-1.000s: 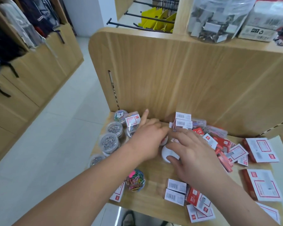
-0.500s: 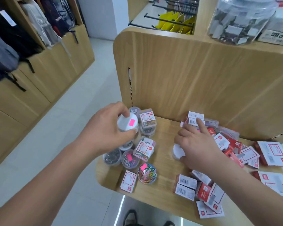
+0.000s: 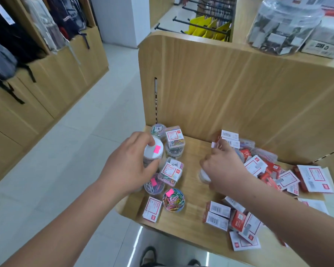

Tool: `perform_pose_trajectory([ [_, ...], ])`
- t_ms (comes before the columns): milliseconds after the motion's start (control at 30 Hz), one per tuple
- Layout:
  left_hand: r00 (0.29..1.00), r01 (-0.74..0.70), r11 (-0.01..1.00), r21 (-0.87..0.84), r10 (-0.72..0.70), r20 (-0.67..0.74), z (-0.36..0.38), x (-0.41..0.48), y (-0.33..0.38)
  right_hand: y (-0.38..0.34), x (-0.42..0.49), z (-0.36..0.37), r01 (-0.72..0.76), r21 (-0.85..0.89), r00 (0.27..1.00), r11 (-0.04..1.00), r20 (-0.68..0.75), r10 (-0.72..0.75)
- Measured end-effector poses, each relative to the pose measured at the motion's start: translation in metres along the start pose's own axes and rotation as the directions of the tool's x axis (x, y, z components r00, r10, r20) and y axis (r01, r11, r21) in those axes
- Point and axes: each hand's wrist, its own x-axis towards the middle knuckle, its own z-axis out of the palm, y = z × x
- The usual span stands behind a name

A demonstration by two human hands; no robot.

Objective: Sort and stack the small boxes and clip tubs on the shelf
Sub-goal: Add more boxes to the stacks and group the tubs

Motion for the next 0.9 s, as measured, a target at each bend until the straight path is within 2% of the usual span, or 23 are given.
perform_pose_trajectory([
  [100, 1.0, -0.003, 1.0, -0.019, 0.003, -0.001, 0.003, -0.002, -0.003, 0.013, 0.0, 0.005, -0.038, 0.19, 0.999, 0.981, 0.0, 0.039],
  [300, 1.0, -0.014, 1.0, -0.009, 0.015, 0.011, 0.0, -0.001, -0.005, 0.0, 0.007, -0.001, -0.035, 0.147, 0.997, 0.989, -0.067, 0.045],
  [433, 1.0, -0.024, 1.0, -0.005, 0.024, -0.011, -0.002, -0.001, -0.009, -0.014, 0.022, -0.003, -0.061, 0.272, 0.994, 0.96, -0.074, 0.084],
  [567, 1.0, -0.002, 0.999, -0.038, 0.001, -0.019, 0.001, 0.0, -0.012, -0.017, 0.026, 0.003, -0.075, 0.542, 0.981, 0.837, -0.111, 0.16],
  [700, 1.0, 0.021, 0.999, -0.047, -0.022, -0.011, 0.001, -0.004, -0.011, -0.019, 0.015, 0.011, -0.057, 0.649, 0.946, 0.758, -0.208, 0.249],
  [800, 0.992, -0.068, 0.997, -0.03, 0.064, -0.113, -0.006, -0.013, 0.001, -0.015, -0.013, 0.023, -0.029, 0.74, 0.848, 0.672, -0.337, 0.408],
  [900, 0.953, -0.228, 0.973, -0.035, 0.216, -0.212, -0.006, -0.022, 0.026, -0.004, -0.053, 0.031, -0.051, 0.848, 0.771, 0.528, -0.302, 0.56],
])
